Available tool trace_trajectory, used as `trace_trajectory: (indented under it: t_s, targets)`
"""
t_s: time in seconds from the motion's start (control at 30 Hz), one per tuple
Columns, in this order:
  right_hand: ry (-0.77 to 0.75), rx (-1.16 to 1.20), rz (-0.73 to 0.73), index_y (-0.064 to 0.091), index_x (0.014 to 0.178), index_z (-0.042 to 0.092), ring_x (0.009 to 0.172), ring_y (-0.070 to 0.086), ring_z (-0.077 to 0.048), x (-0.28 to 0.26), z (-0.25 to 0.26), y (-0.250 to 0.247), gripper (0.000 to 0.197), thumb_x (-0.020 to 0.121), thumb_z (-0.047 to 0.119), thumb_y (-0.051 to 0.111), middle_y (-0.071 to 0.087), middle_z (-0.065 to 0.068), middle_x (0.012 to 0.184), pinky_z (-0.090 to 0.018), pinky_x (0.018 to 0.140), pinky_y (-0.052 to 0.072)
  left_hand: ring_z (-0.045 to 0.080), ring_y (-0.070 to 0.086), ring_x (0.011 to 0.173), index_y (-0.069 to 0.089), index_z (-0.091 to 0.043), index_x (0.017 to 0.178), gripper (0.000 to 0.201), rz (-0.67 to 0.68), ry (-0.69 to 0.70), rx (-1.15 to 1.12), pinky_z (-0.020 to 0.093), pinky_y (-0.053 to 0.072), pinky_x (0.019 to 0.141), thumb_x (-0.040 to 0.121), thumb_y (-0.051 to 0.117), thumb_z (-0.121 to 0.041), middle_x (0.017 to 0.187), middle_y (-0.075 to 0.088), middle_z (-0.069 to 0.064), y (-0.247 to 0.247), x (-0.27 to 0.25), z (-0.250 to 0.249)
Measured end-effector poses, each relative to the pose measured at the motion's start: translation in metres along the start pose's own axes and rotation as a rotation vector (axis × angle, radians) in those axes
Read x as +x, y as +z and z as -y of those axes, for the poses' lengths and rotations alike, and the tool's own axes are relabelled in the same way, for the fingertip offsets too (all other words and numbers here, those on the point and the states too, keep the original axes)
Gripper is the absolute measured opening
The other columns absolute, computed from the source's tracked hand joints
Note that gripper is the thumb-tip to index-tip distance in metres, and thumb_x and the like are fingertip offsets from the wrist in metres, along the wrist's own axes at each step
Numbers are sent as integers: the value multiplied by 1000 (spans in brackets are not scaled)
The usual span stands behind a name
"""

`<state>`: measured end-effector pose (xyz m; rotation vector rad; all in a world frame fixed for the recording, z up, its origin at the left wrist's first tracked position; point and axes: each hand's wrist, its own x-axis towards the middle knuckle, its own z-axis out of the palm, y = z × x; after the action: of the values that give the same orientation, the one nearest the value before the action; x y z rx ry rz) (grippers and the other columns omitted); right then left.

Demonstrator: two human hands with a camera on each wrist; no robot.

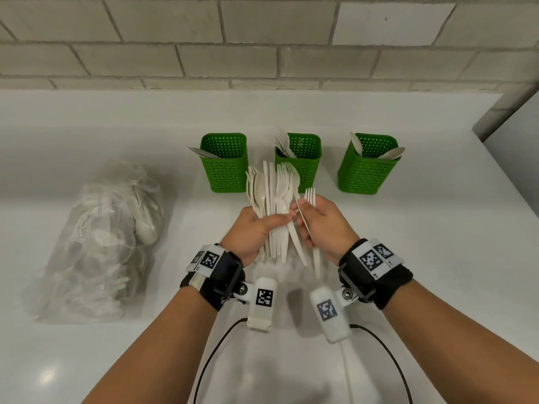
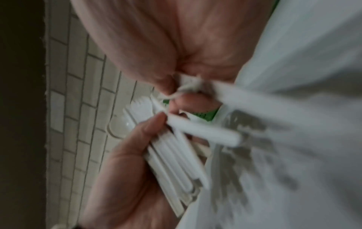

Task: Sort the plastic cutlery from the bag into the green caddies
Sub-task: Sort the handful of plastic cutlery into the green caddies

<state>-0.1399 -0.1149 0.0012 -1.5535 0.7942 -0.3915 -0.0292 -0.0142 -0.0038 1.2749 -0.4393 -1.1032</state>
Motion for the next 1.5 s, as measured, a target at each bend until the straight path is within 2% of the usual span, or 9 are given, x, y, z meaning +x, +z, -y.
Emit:
trace_trajectory:
  t_s: [0.17,0.4,0.53,0.73,0.87,1.03,1.23,1.33,1.5]
  targets:
    - [-104,-78,29,68,106,8,95,69,-22,-3,-5,6,30,94,35,61,73,-9,100,-40,88,56,24,69,104,68,-9,111,30,73,23,82,35,55,91,86,63,7,107,73,9,2,-4,-4]
    - [-128,-68,-50,64,112,10,96,65,-12,-4,-4,12,22,100,22,50,71,-3,102,-27,87,51,26,66,110,63,2,121,44,-10,63,-30,37,53,93,78,71,9,116,70,15,2,-4,2]
    - [-35,169,-48,63,110,7,101,69,-25,-2,-8,8,24,102,23,47,72,-14,103,-42,95,52,25,70,95,69,2,103,24,-68,20,-107,35,56,82,80,70,6,98,73,16,0,-4,2]
    - [-37,391,-69,60,110,2,91,72,-31,-7,3,3,28,103,24,45,73,-21,94,-42,84,58,28,69,88,67,7,91,12,-102,100,-35,37,56,86,80,70,6,92,70,20,2,-4,1]
    - [26,468,-228,54,87,10,59,58,-19,1,8,-5,25,102,27,46,57,-5,66,-38,66,54,27,64,70,67,-3,82,7,-160,101,-78,39,56,74,81,71,4,77,67,14,2,-1,3]
    - [6,279,-72,61,82,13,41,40,-14,-4,13,-6,24,89,35,66,44,0,51,-24,41,38,22,65,69,70,-3,85,12,-104,111,-64,34,55,66,81,68,8,75,71,6,9,-4,-1]
    - [10,264,-248,55,67,11,44,45,-20,5,17,-13,38,98,33,55,50,-3,52,-32,52,43,17,62,56,64,2,86,7,-62,38,-48,29,56,58,82,68,7,67,62,10,9,-6,-3]
    - [-55,92,-89,66,77,11,47,52,-19,1,15,-13,23,90,29,68,60,1,56,-36,54,48,18,58,55,64,9,91,10,-29,17,-6,31,56,58,82,67,9,63,60,9,6,-5,-4]
    - [-78,116,105,64,93,-12,59,60,-36,-5,19,-3,29,79,10,79,65,-39,84,-52,59,56,14,63,58,66,3,113,36,66,-1,3,27,54,56,78,67,15,77,70,7,12,-9,-4]
